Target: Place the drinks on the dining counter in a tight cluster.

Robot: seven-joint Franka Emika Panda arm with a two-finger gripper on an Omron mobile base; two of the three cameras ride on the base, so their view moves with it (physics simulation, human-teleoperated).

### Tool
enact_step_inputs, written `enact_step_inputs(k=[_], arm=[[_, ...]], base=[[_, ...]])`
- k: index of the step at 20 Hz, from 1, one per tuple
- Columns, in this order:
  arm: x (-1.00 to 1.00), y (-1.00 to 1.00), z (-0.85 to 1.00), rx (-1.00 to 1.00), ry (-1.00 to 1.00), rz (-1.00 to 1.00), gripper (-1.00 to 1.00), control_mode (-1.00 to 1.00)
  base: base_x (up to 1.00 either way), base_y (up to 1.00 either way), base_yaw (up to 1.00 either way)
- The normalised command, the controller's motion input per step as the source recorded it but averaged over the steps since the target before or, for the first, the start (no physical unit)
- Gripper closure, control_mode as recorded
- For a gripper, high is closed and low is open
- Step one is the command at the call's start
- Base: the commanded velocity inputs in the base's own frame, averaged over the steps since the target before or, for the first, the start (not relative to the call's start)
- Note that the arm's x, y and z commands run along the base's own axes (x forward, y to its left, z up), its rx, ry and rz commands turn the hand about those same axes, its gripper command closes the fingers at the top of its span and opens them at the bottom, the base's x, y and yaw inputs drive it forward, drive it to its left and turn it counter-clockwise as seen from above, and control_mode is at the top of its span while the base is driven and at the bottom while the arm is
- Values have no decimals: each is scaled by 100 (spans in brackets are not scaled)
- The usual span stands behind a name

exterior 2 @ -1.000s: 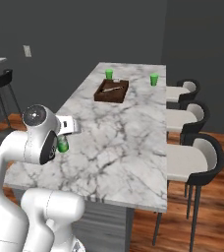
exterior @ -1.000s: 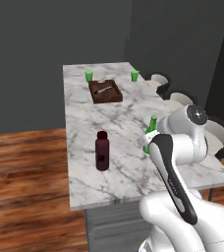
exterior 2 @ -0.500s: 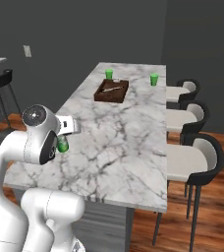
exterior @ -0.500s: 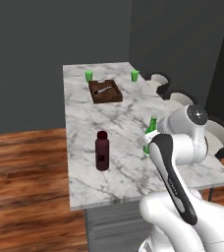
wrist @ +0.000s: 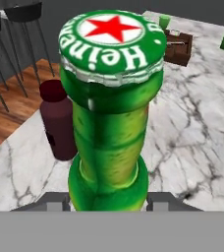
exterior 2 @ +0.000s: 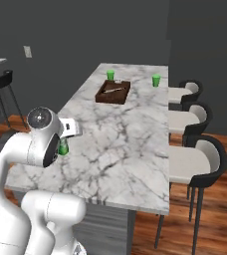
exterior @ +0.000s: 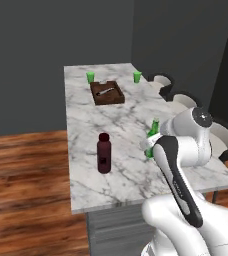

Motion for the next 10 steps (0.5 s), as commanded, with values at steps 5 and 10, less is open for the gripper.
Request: enact_step_inputs(k=[5,10], arm=[[25,0,-37,19,5,34,100,-100],[29,0,-11,8,1,32,100,-100]], base=[[0,0,0],[0,0,0]])
